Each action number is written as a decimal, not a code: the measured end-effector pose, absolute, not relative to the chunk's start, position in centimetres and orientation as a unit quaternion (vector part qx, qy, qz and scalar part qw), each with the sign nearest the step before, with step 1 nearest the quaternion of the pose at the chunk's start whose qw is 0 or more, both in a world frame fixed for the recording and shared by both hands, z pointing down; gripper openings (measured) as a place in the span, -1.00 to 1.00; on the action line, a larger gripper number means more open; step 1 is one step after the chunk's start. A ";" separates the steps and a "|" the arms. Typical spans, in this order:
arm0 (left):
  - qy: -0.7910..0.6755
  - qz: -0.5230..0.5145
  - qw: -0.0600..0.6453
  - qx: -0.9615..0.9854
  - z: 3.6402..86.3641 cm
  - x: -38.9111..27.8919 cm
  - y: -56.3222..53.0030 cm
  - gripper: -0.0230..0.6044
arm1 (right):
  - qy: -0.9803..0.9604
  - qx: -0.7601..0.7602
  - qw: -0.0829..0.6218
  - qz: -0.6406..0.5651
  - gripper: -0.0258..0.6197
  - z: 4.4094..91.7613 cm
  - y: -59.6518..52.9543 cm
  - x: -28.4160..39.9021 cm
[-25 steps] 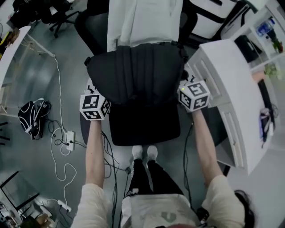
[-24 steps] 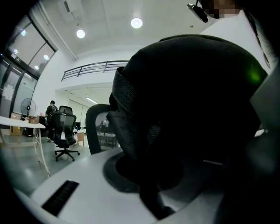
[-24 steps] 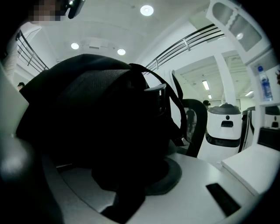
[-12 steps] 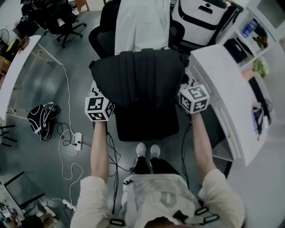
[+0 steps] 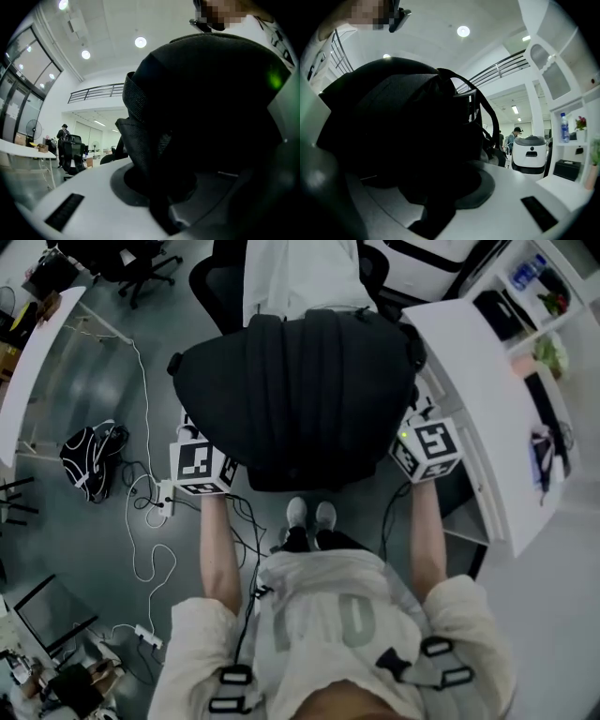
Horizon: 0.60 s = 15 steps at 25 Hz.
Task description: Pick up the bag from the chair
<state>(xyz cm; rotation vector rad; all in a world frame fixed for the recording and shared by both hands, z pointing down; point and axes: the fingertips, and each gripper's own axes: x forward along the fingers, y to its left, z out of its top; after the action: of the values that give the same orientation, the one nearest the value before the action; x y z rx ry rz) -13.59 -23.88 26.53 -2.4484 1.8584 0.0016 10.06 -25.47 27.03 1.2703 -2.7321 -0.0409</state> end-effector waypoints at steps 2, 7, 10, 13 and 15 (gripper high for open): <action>0.605 0.000 0.037 -0.795 26.2 -13.6 -22.4 -0.88 | -0.905 0.422 0.056 -0.008 -0.68 26.7 -24.0 10.0; 0.614 0.003 0.028 -0.789 26.6 -13.0 -19.6 -0.88 | -0.907 0.418 0.055 -0.013 -0.68 26.4 -21.5 10.6; 0.617 0.008 0.028 -0.787 26.6 -12.6 -18.6 -0.88 | -0.907 0.418 0.049 -0.011 -0.68 26.3 -20.5 11.1; 0.615 0.008 0.032 -0.788 26.2 -12.2 -17.9 -0.88 | -0.905 0.423 0.041 -0.006 -0.68 26.4 -19.5 11.3; 0.616 0.008 0.031 -0.787 26.2 -12.1 -17.2 -0.88 | -0.905 0.424 0.040 -0.002 -0.68 26.7 -18.8 11.5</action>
<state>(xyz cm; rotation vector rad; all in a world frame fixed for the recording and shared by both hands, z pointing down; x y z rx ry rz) -12.11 -17.19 26.16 -2.4253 1.8970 0.0251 11.47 -18.83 26.67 1.3009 -2.7725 -0.0054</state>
